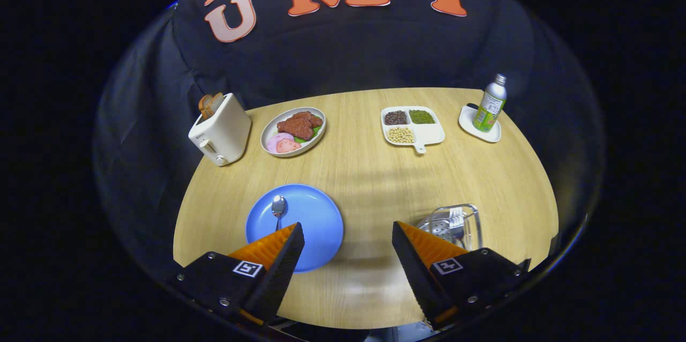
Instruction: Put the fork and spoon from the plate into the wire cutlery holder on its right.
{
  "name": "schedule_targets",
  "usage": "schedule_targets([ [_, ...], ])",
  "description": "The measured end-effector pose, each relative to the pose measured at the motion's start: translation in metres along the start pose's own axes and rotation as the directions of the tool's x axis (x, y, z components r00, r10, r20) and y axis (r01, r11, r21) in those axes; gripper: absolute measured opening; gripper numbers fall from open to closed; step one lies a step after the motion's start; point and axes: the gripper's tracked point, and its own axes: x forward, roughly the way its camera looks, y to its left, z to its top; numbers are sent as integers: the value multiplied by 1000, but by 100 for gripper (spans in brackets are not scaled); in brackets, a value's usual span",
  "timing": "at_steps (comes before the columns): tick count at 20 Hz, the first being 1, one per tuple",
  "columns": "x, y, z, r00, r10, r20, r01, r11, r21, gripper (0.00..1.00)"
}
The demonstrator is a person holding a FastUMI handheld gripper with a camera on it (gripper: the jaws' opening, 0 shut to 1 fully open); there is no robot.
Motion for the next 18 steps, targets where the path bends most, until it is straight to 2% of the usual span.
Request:
schedule_targets([
  [4, 29, 50, -19, 998, 52, 43, -52, 999, -1, 99],
  [7, 51, 71, -32, 997, 53, 49, -51, 998, -39, 99],
  [12, 76, 94, -57, 999, 53, 7, -52, 990, -129, 99],
  [15, 85, 103, -74, 998, 57, -38, -61, 988, -139, 97],
  [17, 89, 102, -81, 998, 39, -46, -46, 987, -156, 89],
  [18, 91, 103, -82, 998, 34, -46, -41, 985, -168, 80],
])
